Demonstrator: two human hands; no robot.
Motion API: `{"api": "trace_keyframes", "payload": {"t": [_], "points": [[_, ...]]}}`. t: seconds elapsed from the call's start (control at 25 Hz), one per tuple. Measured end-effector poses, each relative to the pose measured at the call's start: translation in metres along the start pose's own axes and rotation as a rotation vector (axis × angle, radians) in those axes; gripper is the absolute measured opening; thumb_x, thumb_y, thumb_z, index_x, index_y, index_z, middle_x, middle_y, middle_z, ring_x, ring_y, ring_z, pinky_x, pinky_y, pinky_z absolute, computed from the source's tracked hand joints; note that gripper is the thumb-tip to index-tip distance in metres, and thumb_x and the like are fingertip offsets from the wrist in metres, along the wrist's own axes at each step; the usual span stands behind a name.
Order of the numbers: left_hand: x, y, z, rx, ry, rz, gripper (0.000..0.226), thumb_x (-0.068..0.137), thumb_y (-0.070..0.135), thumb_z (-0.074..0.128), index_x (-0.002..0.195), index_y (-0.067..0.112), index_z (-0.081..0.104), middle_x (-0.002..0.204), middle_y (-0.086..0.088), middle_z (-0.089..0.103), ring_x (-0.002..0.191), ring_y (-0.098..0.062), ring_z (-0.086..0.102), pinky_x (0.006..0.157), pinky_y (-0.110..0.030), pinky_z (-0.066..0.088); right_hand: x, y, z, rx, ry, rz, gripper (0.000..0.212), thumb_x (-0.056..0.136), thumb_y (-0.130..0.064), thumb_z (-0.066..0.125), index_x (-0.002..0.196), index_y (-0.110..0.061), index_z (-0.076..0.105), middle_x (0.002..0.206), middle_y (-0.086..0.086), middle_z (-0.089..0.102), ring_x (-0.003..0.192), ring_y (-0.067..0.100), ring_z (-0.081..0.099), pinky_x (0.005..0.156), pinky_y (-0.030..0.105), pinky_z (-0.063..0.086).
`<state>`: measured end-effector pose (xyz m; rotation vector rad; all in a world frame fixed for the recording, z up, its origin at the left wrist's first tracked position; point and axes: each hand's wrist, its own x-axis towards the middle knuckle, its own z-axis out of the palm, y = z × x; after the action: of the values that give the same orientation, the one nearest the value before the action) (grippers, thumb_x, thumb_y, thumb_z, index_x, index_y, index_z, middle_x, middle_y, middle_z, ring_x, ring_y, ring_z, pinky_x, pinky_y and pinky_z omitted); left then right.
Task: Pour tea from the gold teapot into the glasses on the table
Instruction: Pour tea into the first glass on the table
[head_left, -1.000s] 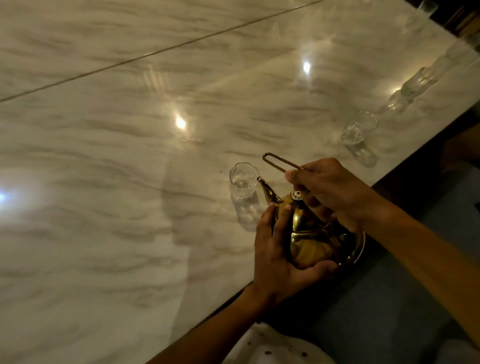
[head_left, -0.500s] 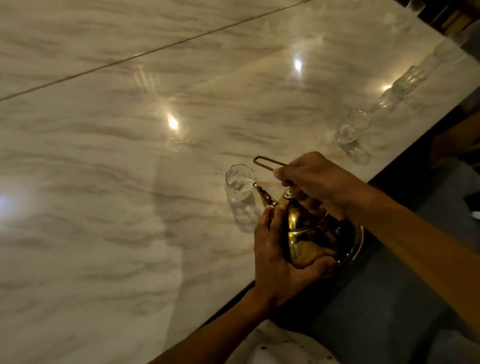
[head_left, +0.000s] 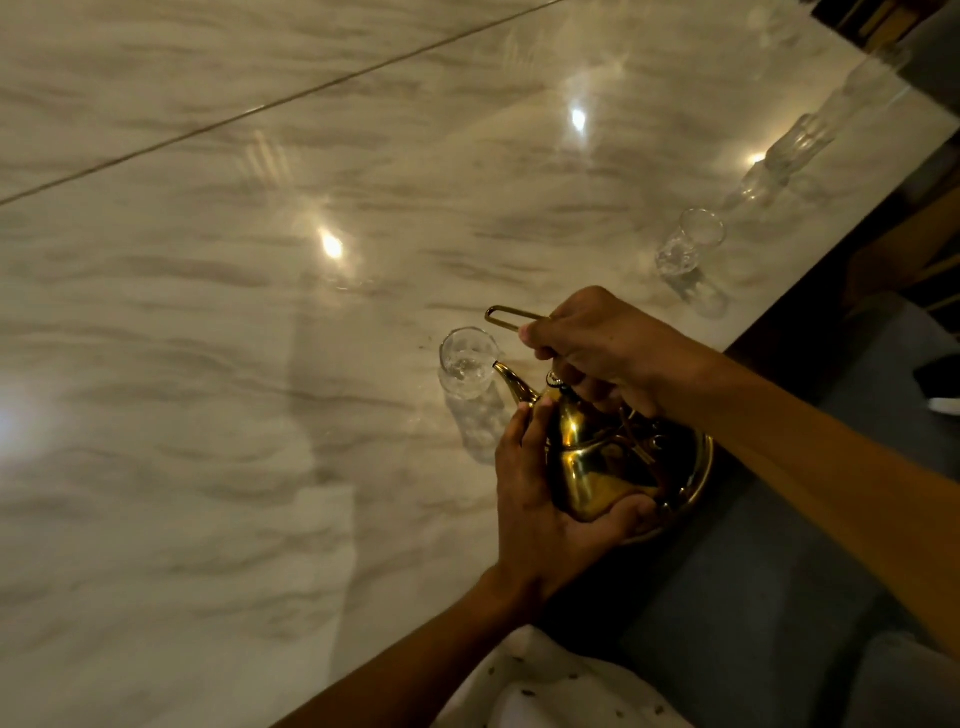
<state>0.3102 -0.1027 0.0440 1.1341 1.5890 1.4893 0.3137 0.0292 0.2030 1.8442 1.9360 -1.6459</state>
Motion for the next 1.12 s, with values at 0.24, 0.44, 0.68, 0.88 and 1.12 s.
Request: {"api": "trace_keyframes", "payload": {"t": [0.24,0.44,0.68,0.88,1.12], "points": [[0.0025,-0.0014,0.0008,-0.048,-0.035,-0.057,0.104,0.066,0.066,0.077,0.148,0.025,0.027,0.149,-0.009,0.036,0.136,-0.030,0.042,0.101,-0.053,0.050,0.0069,-0.0034,0.0014,-0.039,-0.005,0.029,0.024,0.089,-0.019,0.054,0.074,-0.002,0.059,0.023,-0.008,0.039,0.018,0.005,0.031,0.028,0.011,0.026],[0.0015,-0.0006,0.0008,-0.040,-0.029,-0.067,0.103,0.066,0.064,0.079,0.148,0.026,0.028,0.148,-0.005,0.038,0.136,-0.027,0.043,0.101,-0.052,0.050,0.0074,-0.0047,0.0033,-0.057,-0.020,0.029,0.023,0.089,-0.019,0.055,0.073,-0.002,0.059,0.027,-0.007,0.040,0.019,0.005,0.032,0.029,0.011,0.026],[0.0013,0.0001,-0.0009,-0.044,-0.018,-0.069,0.102,0.065,0.061,0.080,0.146,0.024,0.031,0.146,-0.007,0.040,0.134,-0.027,0.045,0.101,-0.051,0.050,0.0084,-0.0062,0.0065,-0.052,-0.031,0.039,0.022,0.089,-0.016,0.054,0.075,-0.001,0.059,0.028,-0.005,0.040,0.020,0.006,0.029,0.030,0.012,0.026],[0.0019,-0.0035,-0.0051,-0.054,-0.036,-0.074,0.102,0.065,0.055,0.082,0.146,0.020,0.031,0.146,-0.011,0.039,0.134,-0.029,0.045,0.099,-0.052,0.051,0.0086,-0.0053,0.0082,-0.053,-0.026,0.043,0.023,0.090,-0.018,0.053,0.075,-0.002,0.059,0.043,0.002,0.042,0.019,0.005,0.030,0.029,0.012,0.026],[0.0028,-0.0076,-0.0073,-0.039,-0.053,-0.050,0.101,0.065,0.054,0.083,0.146,0.025,0.030,0.146,-0.012,0.040,0.135,-0.031,0.044,0.100,-0.054,0.050,0.0103,-0.0007,0.0095,-0.051,-0.016,0.050,0.023,0.090,-0.019,0.053,0.081,0.001,0.060,0.051,0.005,0.045,0.019,0.004,0.033,0.029,0.013,0.027]]}}
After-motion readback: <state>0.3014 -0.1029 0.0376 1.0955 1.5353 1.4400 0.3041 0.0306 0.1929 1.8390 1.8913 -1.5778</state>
